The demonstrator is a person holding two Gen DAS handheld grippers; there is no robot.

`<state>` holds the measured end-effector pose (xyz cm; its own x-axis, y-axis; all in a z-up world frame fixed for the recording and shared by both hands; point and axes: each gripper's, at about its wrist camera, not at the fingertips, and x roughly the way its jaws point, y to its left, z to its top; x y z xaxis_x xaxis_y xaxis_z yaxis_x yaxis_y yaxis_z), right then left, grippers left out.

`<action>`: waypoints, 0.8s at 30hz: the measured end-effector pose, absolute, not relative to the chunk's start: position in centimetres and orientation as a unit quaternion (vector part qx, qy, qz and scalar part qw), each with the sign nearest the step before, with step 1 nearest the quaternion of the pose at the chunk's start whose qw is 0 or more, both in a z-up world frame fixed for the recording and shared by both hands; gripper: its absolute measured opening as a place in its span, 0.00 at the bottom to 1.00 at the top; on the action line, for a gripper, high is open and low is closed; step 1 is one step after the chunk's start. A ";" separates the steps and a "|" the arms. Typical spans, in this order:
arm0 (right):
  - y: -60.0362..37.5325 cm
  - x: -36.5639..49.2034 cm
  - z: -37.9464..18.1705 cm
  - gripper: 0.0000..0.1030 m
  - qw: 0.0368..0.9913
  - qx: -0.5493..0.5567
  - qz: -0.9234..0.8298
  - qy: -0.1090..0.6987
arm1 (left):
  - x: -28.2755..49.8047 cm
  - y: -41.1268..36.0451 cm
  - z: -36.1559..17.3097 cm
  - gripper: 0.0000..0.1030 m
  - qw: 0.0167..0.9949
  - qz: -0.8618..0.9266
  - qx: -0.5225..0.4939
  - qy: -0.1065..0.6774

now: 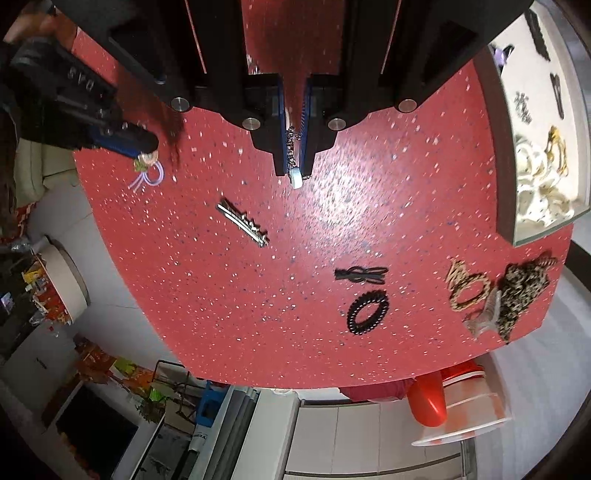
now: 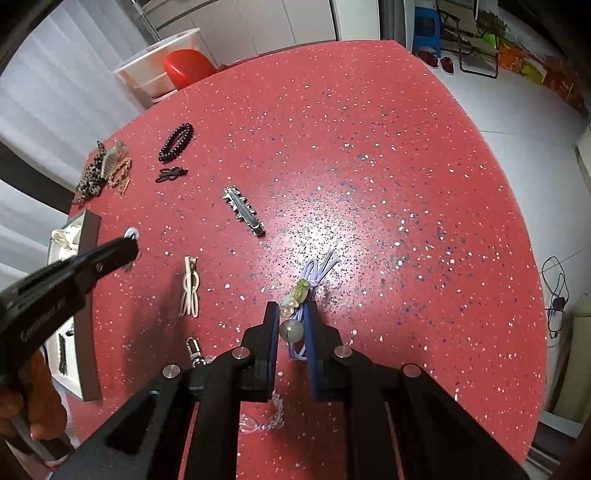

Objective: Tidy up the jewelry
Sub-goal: 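Carry the silver chain toward the tray while the right tool carries the lavender hair tie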

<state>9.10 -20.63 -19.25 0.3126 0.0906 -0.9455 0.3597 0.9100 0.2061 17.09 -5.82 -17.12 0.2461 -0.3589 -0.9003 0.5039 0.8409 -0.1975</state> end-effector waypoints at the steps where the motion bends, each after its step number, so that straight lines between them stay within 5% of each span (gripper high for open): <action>1: -20.6 9.0 -19.1 0.14 0.785 0.198 -0.084 0.581 | 16.8 -5.4 -16.9 0.08 0.787 -0.273 0.064 0.550; 24: -14.6 8.2 -13.6 0.14 0.792 0.178 -0.056 0.581 | 11.5 6.8 -11.9 0.08 0.804 -0.220 0.017 0.553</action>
